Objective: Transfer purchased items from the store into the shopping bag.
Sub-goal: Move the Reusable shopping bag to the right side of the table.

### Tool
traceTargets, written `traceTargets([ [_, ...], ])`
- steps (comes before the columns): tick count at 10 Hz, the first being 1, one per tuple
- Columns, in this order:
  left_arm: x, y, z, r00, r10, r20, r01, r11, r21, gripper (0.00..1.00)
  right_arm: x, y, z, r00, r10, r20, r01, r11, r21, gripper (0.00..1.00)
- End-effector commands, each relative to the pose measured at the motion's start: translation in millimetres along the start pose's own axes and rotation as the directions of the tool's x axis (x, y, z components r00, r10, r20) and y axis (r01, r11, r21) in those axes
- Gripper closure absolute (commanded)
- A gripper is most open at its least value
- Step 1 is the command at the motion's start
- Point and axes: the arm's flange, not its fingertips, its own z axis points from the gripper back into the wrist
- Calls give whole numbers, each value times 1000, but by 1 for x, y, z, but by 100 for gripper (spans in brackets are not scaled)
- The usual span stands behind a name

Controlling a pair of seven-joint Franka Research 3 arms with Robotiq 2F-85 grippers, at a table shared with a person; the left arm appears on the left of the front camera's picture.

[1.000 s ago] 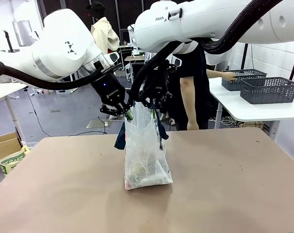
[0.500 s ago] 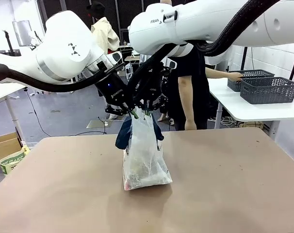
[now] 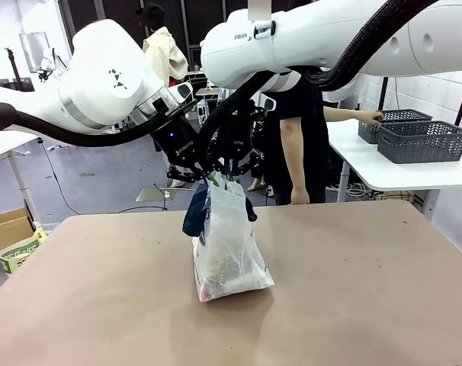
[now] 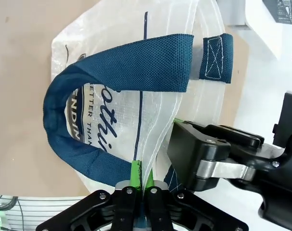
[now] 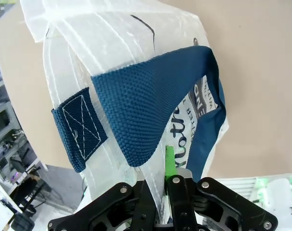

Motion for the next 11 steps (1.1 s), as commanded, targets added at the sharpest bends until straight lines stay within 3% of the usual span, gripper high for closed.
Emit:
traceTargets([
  [1,0,0,0,1000,-1,0,1,1000,0,100,0,0,0,1000,0,0,0,1000,0,100],
  [4,-7,-2,-6,988,-145,-49,146,989,31,100,-3,6,7,994,-105,16,104,993,49,100],
  [9,-6,0,3,988,-153,-33,151,988,-44,100,-3,7,3,990,-139,7,139,990,10,100],
  [11,-6,-1,-7,990,-137,-41,138,990,20,100,-2,4,1,994,-111,5,111,994,4,100],
])
